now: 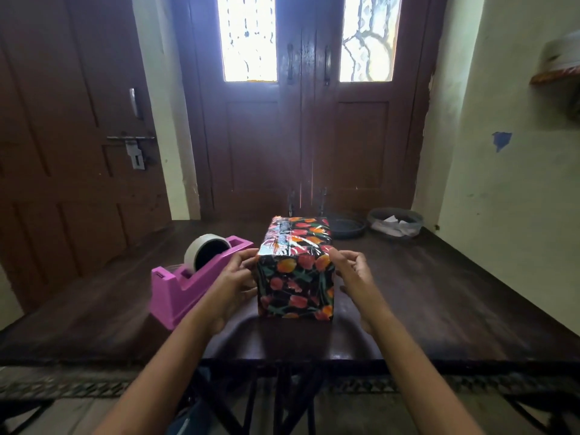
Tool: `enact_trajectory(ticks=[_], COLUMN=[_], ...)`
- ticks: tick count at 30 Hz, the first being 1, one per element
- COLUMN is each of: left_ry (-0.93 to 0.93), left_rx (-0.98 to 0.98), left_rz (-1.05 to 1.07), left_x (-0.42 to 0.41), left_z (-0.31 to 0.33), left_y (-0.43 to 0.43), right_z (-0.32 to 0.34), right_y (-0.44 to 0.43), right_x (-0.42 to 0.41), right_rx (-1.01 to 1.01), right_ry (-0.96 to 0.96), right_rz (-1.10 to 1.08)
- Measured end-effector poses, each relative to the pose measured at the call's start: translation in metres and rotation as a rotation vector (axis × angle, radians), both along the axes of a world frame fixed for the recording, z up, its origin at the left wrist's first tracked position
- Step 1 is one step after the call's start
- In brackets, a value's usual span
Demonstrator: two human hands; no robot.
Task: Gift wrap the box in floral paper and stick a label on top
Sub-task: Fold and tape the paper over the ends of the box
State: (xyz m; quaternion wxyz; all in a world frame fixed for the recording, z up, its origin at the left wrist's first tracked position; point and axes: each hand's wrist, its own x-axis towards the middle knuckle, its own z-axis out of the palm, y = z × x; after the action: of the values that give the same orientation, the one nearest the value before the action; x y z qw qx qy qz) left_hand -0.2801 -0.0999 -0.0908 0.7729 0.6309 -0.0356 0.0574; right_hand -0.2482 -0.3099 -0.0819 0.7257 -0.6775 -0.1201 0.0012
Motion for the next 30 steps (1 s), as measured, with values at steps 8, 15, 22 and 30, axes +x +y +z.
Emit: enact_trajectory(ticks=[8, 15, 22, 30], left_ry=[0.103, -0.086, -0.158, 0.390], left_rx=[0.234, 0.731, 0.668, 0.550], left_rz=[0.004, 0.132, 0.118, 0.027], left_x=[0.007, 0.024, 0.034, 0.022], left_z=[0.030, 0.080, 0.079, 0.053], left_y=[-0.016, -0.031, -0.048, -0.024], right_z=[0.003, -0.001, 0.032, 0.016], right_y=[0.007, -0.006, -0.007, -0.004], right_x=[0.013, 0.035, 0.022, 0.041], right_rx=[0.070, -0.101, 0.031, -0.034], right_ry=[0.062, 0.209, 0.064, 0.169], right_rz=[0.144, 0.125, 0.030, 0.123])
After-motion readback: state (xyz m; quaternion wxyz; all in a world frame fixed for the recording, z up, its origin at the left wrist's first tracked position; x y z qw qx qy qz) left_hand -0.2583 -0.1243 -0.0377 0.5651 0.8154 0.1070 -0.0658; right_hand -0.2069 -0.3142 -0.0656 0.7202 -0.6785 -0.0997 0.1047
